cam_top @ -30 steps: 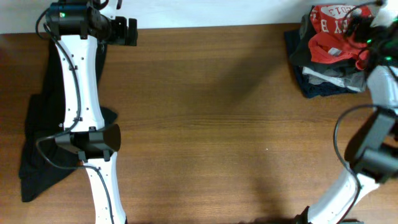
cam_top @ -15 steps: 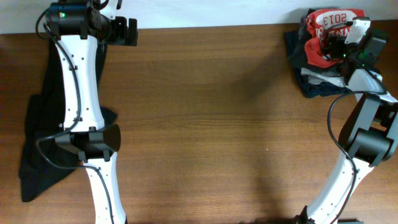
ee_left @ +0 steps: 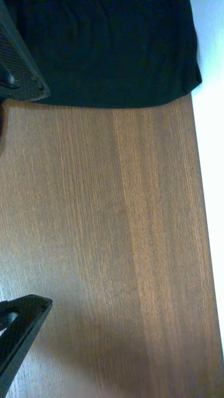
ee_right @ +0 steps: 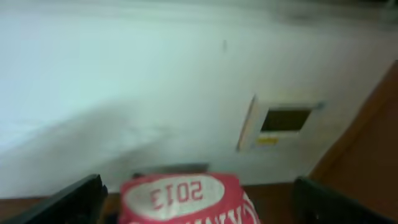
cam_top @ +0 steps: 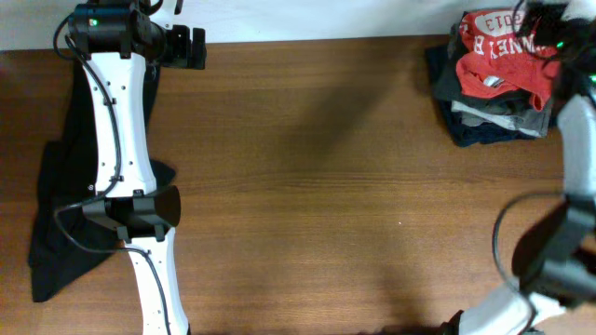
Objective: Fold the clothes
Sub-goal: 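Lower the orange bundle onto the dark clothes stack and release it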
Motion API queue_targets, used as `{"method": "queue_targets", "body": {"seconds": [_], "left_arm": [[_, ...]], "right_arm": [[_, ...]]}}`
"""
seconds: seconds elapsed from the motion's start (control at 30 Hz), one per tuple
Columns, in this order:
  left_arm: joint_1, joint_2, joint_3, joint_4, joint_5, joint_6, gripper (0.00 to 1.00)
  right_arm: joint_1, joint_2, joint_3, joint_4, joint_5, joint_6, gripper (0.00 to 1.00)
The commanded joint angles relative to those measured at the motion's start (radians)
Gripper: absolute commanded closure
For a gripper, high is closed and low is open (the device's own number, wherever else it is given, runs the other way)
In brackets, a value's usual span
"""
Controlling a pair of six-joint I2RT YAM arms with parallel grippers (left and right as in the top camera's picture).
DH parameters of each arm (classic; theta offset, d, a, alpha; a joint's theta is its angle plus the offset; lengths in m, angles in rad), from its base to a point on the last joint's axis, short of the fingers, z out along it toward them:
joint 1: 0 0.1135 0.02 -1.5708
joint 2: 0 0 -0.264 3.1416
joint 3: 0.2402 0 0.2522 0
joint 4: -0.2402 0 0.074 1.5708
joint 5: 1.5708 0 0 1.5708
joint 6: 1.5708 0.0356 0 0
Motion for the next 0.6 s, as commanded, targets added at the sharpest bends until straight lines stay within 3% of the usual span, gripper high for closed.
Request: {"method": "queue_targets", "body": {"seconds": [0.0, 0.17, 0.4, 0.43, 0.57], "left_arm": [[-0.002, 0.008, 0.01, -0.002, -0.007, 0.019, 0.01], [-0.002, 0.008, 0.01, -0.002, -0.007, 0.019, 0.01], [-0.002, 0.008, 0.01, -0.002, -0.007, 0.019, 0.01], [-0.002, 0.008, 0.01, -0.002, -0.007, 0.019, 0.01], [-0.002, 0.008, 0.01, -0.002, -0.007, 0.019, 0.01]], "right_arm": [[0.031, -0.114, 0.007, -0.096, -0.059, -0.006, 0.01], [0.105, -0.235, 0.007, -0.248, -0.347, -0.006, 0.01], [0.283, -0.283, 0.007, -0.29, -0.893, -0.006, 0.01], [0.367, -0.279, 0.007, -0.29, -0.981, -0.006, 0.02], [0.479, -0.279, 0.007, -0.308, -0.978, -0.007, 0.01]]}}
